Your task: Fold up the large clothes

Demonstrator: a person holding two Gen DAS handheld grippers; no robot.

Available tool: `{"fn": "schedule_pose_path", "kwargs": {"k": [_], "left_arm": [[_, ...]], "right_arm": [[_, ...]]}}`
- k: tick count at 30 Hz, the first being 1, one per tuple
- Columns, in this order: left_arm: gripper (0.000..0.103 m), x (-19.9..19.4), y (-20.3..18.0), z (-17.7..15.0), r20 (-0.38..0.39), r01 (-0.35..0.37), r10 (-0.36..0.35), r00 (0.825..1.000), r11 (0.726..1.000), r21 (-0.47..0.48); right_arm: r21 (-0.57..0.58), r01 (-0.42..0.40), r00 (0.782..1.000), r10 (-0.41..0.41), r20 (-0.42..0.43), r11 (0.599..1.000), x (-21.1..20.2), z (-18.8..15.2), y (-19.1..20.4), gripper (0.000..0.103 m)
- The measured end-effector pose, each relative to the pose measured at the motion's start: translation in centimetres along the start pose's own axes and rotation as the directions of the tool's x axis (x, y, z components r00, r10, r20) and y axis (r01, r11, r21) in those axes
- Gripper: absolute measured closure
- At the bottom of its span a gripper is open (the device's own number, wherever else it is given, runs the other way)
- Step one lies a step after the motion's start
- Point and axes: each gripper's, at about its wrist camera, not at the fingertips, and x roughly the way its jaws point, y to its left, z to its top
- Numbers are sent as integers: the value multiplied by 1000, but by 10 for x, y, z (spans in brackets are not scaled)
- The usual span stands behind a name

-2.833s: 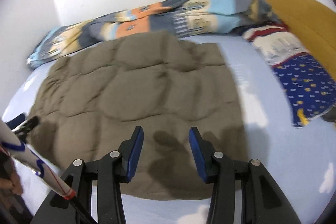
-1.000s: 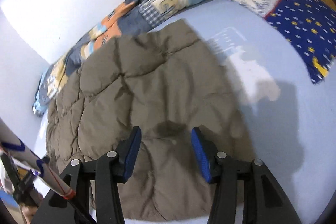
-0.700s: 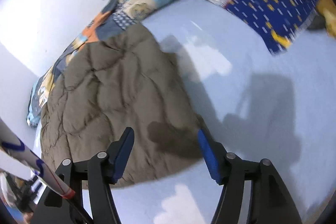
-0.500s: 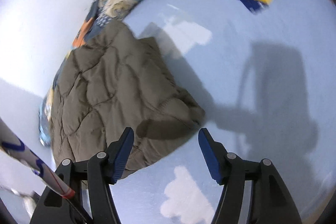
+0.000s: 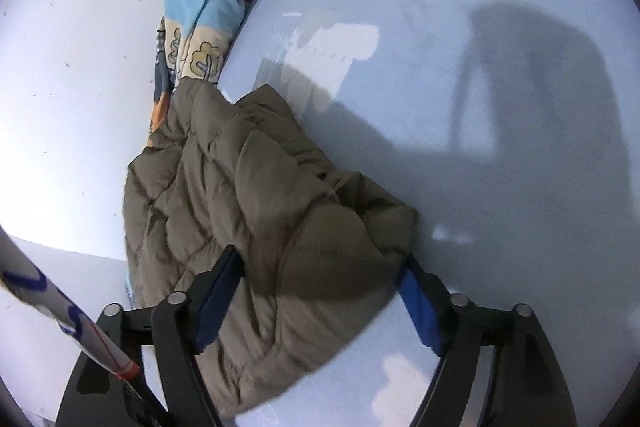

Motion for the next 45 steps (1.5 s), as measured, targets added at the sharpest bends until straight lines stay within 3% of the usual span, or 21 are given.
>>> {"fn": "schedule_pose_path", "kwargs": {"k": [2,3,4,5,6,7,9,10,16,19,23,29,34,38,40,42,45], "left_arm": [[20,0,-7,0,28,-30,29,999,998,53],[27,0,-14,-1,49,-57,52,997,993,100],[36,-2,-28,-4,85,-104,90,992,978,180],[42,-5,-39,-8,122,-149,122,985,956,253],[52,-6,-52,-11,163,-197,151,975,927,320],[59,-8,-70,-20,235,-278,194,952,868,411],[64,-11,-87,-31,313,-355,219,924,799,486],[65,-13,-91,-35,335,-371,220,916,783,500],[68,-37,-100,-34,357,-338,162,920,788,514],[68,-50,-103,-36,366,-325,137,920,788,523],[68,-71,-107,-44,374,-303,102,922,791,532],[68,-106,-90,-64,357,-276,84,930,802,529],[66,-123,-63,-93,329,-287,125,936,815,504],[59,-107,-42,-100,258,-322,223,940,831,454],[47,-100,-32,-96,237,-343,264,935,844,413],[44,-107,-26,-89,258,-363,283,924,859,360],[44,-134,-23,-81,374,-414,292,880,858,305]], "right_arm": [[-19,22,1000,-21,20,1000,8,0,3,17],[-38,43,999,-41,35,998,10,0,7,18],[-66,73,996,-70,49,995,10,-2,12,28],[-114,104,993,-96,67,988,8,-4,20,39],[-156,126,990,-115,81,980,6,-6,27,43],[-239,173,983,-151,106,955,3,-9,40,50],[-350,239,969,-198,148,906,1,-15,57,56],[-419,283,957,-226,181,863,0,-21,68,58],[-588,399,915,-269,299,704,-9,-43,97,63],[-625,406,911,-247,329,667,-21,-51,106,64],[-637,391,917,-225,329,664,-36,-57,113,65],[-631,346,934,-191,301,694,-73,-67,107,66],[-607,322,944,-199,263,727,-98,-82,83,66],[-555,329,943,-240,229,764,-104,-91,55,62],[-499,332,943,-285,170,800,-94,-88,37,57],[-430,305,952,-282,118,850,-93,-79,23,53],[-339,283,959,-261,110,897,-110,-69,10,36]]}}
